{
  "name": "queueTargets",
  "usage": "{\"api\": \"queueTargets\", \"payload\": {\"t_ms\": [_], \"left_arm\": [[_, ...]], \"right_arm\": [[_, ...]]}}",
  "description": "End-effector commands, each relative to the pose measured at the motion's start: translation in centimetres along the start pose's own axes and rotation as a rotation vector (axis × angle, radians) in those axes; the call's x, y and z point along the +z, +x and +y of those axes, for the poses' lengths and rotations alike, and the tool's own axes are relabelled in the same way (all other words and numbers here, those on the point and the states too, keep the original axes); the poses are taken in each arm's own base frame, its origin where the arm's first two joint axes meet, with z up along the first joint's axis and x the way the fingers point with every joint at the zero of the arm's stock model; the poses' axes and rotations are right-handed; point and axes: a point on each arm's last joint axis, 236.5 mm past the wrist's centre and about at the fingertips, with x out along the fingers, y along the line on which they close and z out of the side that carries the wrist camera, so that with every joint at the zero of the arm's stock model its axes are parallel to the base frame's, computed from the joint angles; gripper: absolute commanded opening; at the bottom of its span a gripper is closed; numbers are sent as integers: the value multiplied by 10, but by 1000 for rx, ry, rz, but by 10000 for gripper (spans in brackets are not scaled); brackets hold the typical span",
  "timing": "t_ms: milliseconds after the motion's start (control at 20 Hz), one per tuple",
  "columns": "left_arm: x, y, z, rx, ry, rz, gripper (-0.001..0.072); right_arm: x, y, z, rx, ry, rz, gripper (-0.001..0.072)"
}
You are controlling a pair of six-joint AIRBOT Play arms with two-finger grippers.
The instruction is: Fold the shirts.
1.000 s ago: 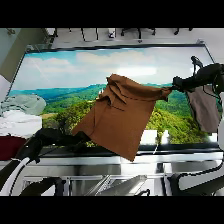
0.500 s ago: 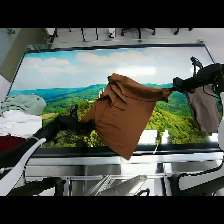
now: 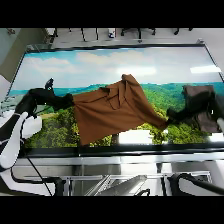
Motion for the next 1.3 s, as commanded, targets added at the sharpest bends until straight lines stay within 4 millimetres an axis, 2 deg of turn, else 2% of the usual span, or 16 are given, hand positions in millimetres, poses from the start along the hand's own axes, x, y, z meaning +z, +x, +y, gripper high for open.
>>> {"api": "queueTargets", "payload": {"t_ms": [0, 50, 100, 150, 200, 250, 300, 350, 450, 650, 700, 750, 800, 950, 1200, 1250], "left_arm": [[18, 1, 7, 0, 17, 65, 18], [19, 0, 0, -7, 32, 82, 236], [17, -4, -9, -14, 42, 111, 656], [14, -11, -14, -20, 40, 143, 693], [10, -22, -18, -24, 50, 176, 693], [4, -34, -20, -27, 47, 219, 693], [-4, -46, -17, -17, 36, 262, 693], [-17, -58, -12, 6, 24, 306, 692], [-51, -73, 10, 90, 9, 359, 692], [-144, -62, 39, 122, -73, 390, 692], [-170, -55, 44, 115, -106, 402, 692], [-192, -48, 47, 98, -137, 415, 692], [-211, -40, 45, 61, -161, 415, 692], [-226, -19, 27, -67, -217, 341, 691], [-237, 8, 23, -54, -191, 361, 691], [-239, 13, 20, -50, -180, 385, 656]], "right_arm": [[-44, 35, 20, 156, 110, -51, 21], [-41, 36, 26, 190, 104, -68, 22], [-38, 35, 32, 212, 83, -77, 30], [-37, 33, 35, 227, 58, -86, 32], [-33, 30, 36, 228, 29, -98, 34], [-29, 26, 35, 224, -1, -112, 121], [-25, 19, 34, 223, -15, -119, 304], [-23, 11, 34, 230, -29, -119, 380], [-23, -1, 30, 232, -69, -105, 382], [-43, -1, 29, 232, -109, -25, 386], [-49, 2, 26, 207, -130, -1, 429], [-52, 4, 19, 167, -138, 14, 552], [-54, 6, 10, 125, -137, 24, 607], [-55, 7, -9, 45, -122, 32, 595], [-56, 8, -11, 42, -116, 38, 596], [-58, 10, -12, 42, -113, 43, 596]]}}
